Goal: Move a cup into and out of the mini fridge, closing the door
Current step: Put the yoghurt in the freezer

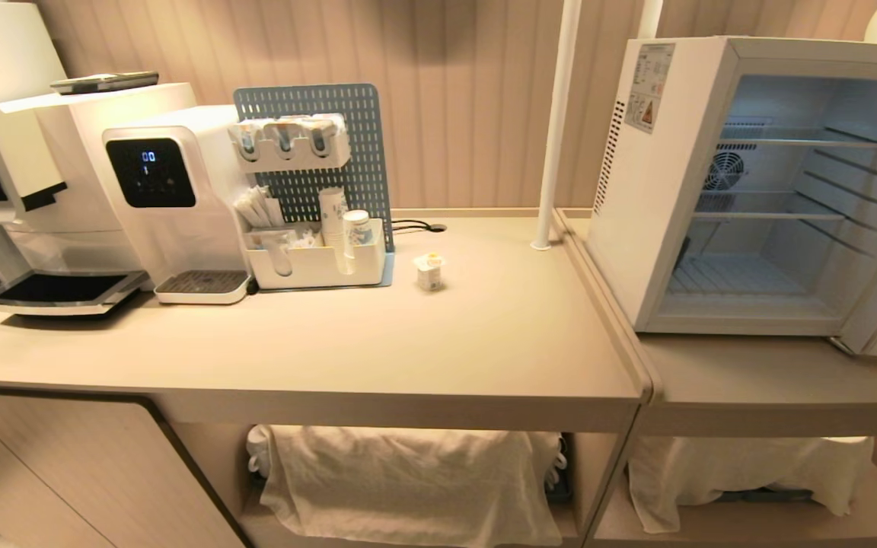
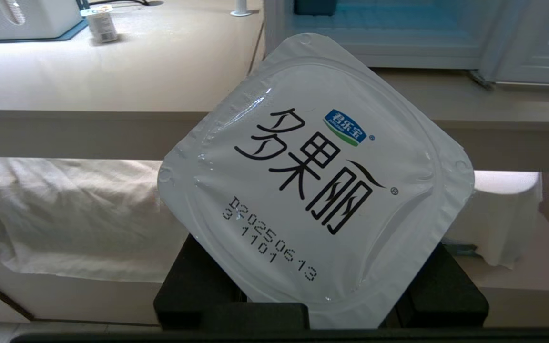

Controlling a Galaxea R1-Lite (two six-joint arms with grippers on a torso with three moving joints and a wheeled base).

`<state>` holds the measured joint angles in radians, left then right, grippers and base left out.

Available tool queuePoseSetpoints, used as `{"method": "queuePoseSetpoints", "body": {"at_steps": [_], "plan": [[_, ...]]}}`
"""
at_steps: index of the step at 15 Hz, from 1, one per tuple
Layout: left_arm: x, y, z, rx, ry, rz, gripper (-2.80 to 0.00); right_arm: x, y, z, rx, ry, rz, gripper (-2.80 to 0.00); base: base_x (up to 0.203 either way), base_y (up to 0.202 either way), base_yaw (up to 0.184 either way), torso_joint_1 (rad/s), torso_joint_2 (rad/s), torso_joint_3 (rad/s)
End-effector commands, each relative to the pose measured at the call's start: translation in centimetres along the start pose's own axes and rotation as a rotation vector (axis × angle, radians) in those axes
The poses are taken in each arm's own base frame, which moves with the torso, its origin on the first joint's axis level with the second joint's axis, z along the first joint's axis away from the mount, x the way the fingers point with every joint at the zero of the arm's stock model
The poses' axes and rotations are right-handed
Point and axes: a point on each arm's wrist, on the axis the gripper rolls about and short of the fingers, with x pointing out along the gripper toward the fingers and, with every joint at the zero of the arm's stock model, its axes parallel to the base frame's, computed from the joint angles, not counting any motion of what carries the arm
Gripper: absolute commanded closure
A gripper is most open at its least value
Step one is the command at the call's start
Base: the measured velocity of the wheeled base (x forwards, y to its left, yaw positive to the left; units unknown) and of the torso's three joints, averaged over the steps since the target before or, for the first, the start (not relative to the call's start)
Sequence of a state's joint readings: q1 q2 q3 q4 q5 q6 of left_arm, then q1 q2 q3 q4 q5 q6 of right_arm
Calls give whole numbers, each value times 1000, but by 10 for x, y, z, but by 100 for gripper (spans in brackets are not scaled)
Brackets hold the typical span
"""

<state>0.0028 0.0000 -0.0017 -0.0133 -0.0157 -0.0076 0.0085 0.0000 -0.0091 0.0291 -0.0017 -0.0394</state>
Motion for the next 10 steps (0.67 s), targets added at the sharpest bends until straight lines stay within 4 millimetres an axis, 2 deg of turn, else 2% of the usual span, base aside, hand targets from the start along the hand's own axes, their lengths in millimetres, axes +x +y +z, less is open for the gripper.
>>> {"method": "queuePoseSetpoints", "body": {"at_steps": [1,10], "plan": [[0,0,0,0,1,1,0,0,0,0,-1,3,1,0,0,-191,1,2,6,4],[0,0,0,-2,1,1,0,0,0,0,-1,3,0,0,0,-195,-3,2,2,3]]}}
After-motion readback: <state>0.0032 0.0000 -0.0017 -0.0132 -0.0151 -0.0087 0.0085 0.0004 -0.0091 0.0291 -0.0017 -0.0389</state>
